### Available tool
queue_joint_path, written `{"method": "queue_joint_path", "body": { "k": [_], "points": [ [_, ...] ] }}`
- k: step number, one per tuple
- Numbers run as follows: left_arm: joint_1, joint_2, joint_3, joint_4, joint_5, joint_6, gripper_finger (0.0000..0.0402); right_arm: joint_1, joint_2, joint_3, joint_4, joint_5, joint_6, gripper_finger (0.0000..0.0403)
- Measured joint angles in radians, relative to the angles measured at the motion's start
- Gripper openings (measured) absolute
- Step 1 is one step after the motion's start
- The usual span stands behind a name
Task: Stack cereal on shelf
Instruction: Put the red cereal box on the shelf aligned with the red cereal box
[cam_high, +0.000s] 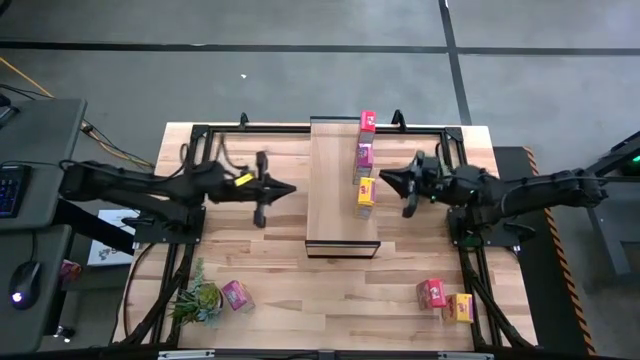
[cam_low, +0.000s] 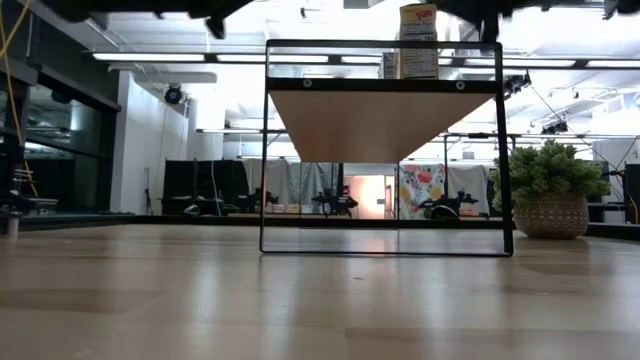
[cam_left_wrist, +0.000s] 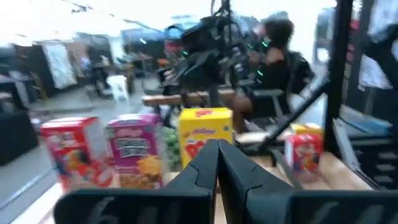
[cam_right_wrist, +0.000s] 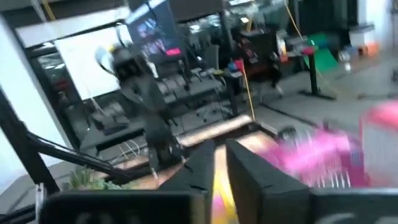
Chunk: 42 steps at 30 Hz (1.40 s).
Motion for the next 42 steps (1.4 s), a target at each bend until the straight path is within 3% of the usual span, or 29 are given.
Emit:
{"method": "queue_joint_path", "body": {
  "k": [3,7,11,14,15,19,27,35,42],
  "points": [
    [-0.004,-0.049,-0.064,0.043,-0.04,0.0,0.0,0.001,0.018,0.177,-0.215,0.006,-0.055,0.0106],
    [-0.003,-0.074,-0.085,0.038,-0.062,0.001,0.0,0.038,0.125,0.513,-0.715,0.017,0.043,0.0186],
    [-0.003,-0.069,-0.085,0.041,-0.063,0.002,0.0,0.094,0.303,0.85,-1.368,0.015,0.421,0.0234],
    [-0.003,-0.065,-0.085,0.035,-0.062,0.017,0.0,0.155,0.442,1.032,-1.837,-0.073,0.813,0.0242],
    [-0.003,-0.066,-0.085,0.039,-0.062,0.018,0.0,0.187,0.478,1.056,-1.904,-0.116,0.935,0.0243],
    [-0.003,-0.07,-0.086,0.048,-0.062,0.036,0.0,0.319,0.51,1.005,-1.703,-0.231,1.163,0.0243],
    [-0.003,-0.076,-0.086,0.051,-0.055,0.079,0.0,0.56,0.647,0.91,-1.884,-0.42,1.604,0.0244],
    [-0.003,-0.078,-0.086,0.123,-0.054,0.112,0.0,0.753,0.717,0.875,-1.803,-0.342,1.932,0.0244],
    [-0.003,-0.078,-0.085,0.156,-0.054,0.139,0.0,0.85,0.727,0.735,-1.572,-0.266,2.11,0.0244]
  ]
}}
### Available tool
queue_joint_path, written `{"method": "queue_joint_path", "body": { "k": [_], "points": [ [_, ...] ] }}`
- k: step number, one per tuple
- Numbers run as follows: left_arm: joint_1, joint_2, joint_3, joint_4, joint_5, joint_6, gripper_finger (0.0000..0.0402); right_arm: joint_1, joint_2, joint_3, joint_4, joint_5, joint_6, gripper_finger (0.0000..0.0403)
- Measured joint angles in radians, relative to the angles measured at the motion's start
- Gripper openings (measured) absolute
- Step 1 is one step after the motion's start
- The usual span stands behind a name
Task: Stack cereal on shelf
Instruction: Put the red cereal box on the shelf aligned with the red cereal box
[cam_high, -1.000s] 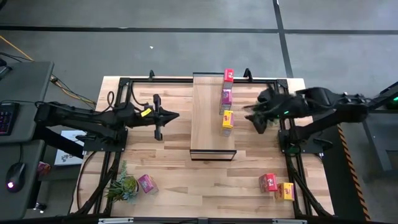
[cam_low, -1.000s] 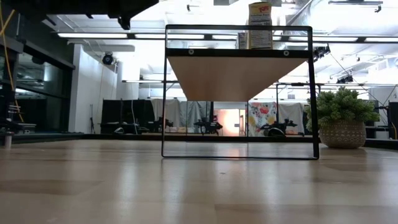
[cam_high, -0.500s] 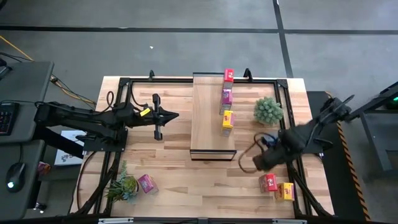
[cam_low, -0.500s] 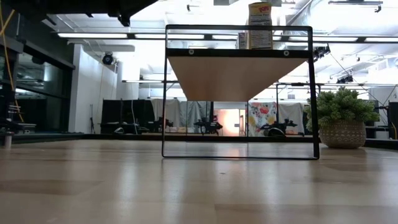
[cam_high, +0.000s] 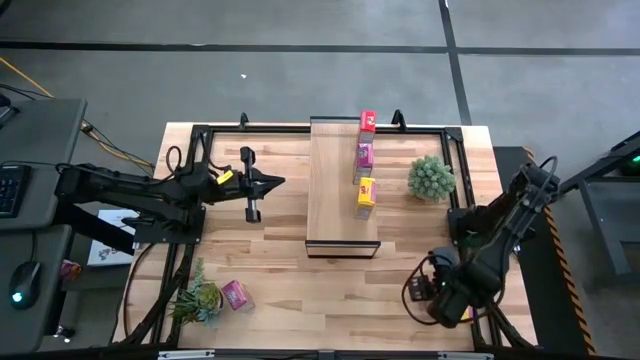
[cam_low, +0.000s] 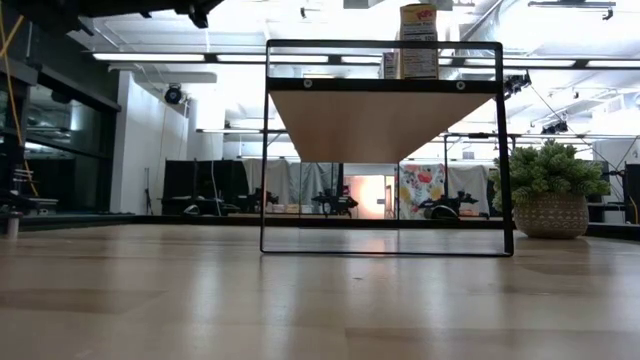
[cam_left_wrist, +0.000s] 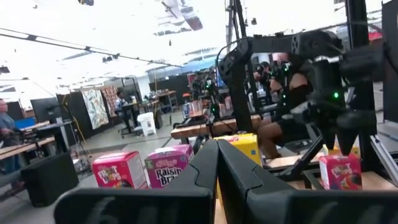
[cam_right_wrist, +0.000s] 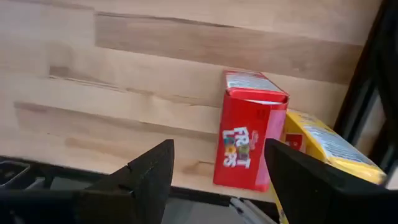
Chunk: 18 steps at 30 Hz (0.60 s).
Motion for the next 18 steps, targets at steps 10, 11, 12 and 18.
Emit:
{"method": "queue_joint_path", "body": {
  "k": [10,11,12,18],
  "points": [
    [0.0,0.0,0.0,-0.012,0.0,-0.009,0.0,-0.001,0.022,-0.083,0.031,-0.07,0.009,0.0244],
    [0.0,0.0,0.0,-0.012,0.0,-0.009,0.0,-0.001,0.022,-0.083,0.03,-0.065,0.005,0.0244],
    [0.0,0.0,0.0,-0.011,0.0,-0.009,0.0,-0.001,0.022,-0.083,0.031,-0.05,0.003,0.0244],
    [0.0,0.0,0.0,-0.011,0.0,-0.009,0.0,-0.001,0.023,-0.073,0.03,0.007,-0.014,0.0244]
  ]
}}
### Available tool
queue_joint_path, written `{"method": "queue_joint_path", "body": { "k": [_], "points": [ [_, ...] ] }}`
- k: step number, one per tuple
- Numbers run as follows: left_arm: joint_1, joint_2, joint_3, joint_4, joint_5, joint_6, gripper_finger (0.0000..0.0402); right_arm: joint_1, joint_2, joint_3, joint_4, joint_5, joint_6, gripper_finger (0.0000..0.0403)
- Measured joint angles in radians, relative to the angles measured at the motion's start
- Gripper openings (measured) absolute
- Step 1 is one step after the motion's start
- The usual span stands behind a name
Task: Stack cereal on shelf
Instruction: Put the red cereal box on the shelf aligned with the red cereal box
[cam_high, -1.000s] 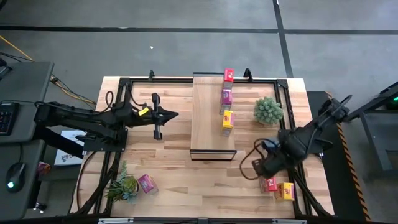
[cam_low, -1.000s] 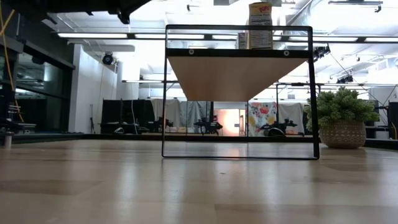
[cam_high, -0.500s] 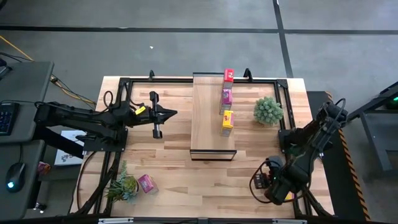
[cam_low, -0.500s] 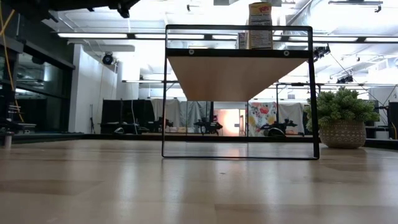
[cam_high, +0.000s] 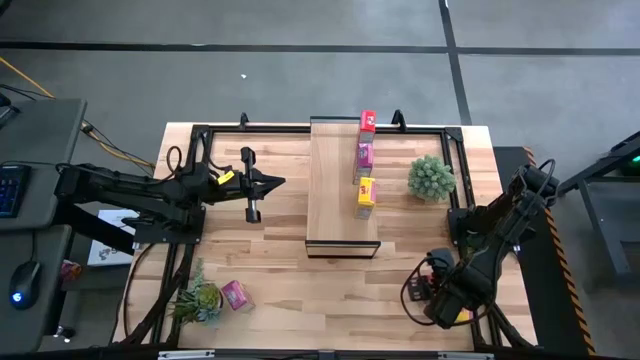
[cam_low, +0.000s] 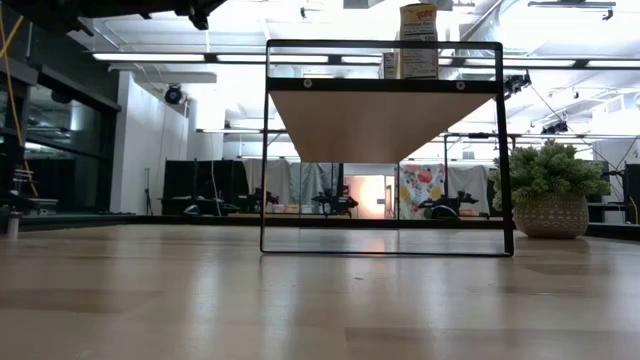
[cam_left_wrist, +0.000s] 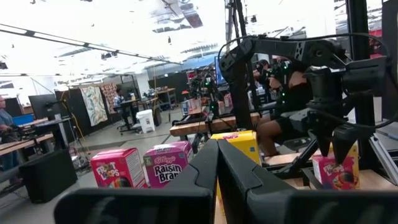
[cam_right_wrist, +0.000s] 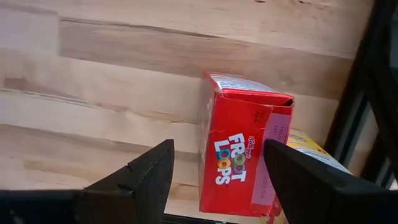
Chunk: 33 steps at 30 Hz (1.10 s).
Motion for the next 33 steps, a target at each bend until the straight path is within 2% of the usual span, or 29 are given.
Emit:
{"method": "queue_joint_path", "body": {
  "k": [7,15,28,33],
  "points": [
    [0.0,0.0,0.0,0.0,0.0,0.0,0.0,-0.001,0.003,0.092,-0.087,0.1,-0.02,0.0244],
    [0.0,0.0,0.0,0.0,0.0,0.0,0.0,-0.001,0.005,0.122,-0.208,0.009,-0.007,0.0244],
    [0.0,0.0,0.0,-0.005,0.019,-0.002,0.0,-0.007,0.07,0.123,-0.171,0.033,-0.14,0.0244],
    [0.0,0.0,0.0,0.0,0.026,-0.001,0.0,-0.009,0.095,0.123,-0.163,0.004,-0.172,0.0244]
  ]
}}
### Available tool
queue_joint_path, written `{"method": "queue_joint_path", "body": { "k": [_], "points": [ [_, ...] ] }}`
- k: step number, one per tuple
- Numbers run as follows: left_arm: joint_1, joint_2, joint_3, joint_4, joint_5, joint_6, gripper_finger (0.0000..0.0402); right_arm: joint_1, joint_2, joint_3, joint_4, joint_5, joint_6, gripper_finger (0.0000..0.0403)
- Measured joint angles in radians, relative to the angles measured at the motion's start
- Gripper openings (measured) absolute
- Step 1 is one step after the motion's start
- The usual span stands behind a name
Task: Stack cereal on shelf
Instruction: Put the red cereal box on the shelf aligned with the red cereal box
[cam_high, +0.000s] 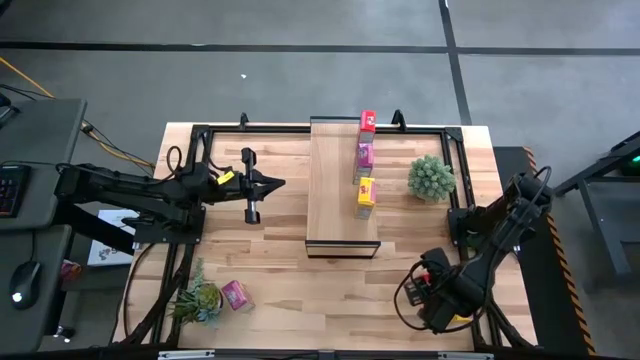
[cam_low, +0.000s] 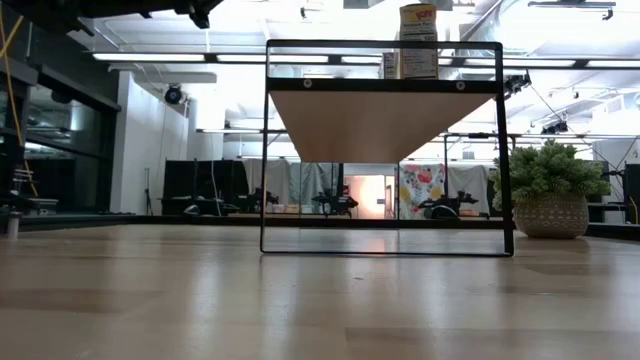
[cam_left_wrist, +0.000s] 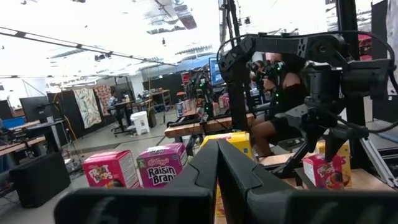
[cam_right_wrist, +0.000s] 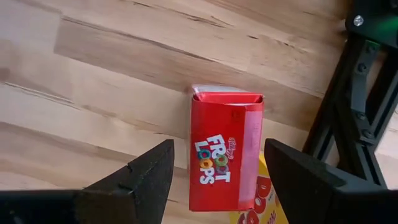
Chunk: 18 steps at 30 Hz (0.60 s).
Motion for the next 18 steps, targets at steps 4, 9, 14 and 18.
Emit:
{"method": "queue_joint_path", "body": {
  "k": [4,9,14,18],
  "points": [
    [0.0,0.0,0.0,0.002,0.0,0.0,0.0,0.0,0.026,0.0,0.0,-0.017,-0.026,0.0244],
    [0.0,0.0,0.0,0.002,0.001,0.0,0.0,-0.003,0.055,0.0,0.016,-0.018,-0.052,0.0244],
    [0.0,0.0,0.0,0.002,0.001,0.0,0.0,-0.003,0.086,0.0,0.015,-0.02,-0.064,0.0244],
    [0.0,0.0,0.0,0.002,0.001,0.0,0.0,-0.003,0.111,0.0,0.022,-0.022,-0.083,0.0244]
  ]
}}
